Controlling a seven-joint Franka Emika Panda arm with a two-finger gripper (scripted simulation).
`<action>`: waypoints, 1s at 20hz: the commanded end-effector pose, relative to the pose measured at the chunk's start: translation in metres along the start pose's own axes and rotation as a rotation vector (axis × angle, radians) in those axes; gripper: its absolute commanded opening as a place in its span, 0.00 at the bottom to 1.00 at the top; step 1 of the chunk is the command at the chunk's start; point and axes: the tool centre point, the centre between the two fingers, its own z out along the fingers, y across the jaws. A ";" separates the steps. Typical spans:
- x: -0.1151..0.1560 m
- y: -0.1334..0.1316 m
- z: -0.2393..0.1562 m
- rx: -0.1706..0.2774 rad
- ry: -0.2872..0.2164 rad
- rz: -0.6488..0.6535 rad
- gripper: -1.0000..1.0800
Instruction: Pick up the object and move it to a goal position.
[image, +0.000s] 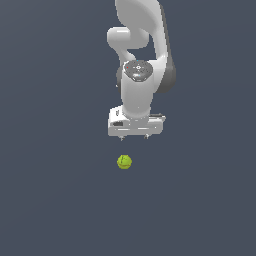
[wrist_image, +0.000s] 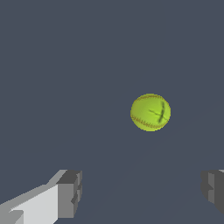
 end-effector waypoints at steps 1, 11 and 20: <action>0.000 0.000 0.000 0.000 0.000 0.000 0.96; 0.007 -0.040 -0.013 0.030 0.026 -0.038 0.96; 0.014 -0.028 -0.002 0.025 0.023 -0.026 0.96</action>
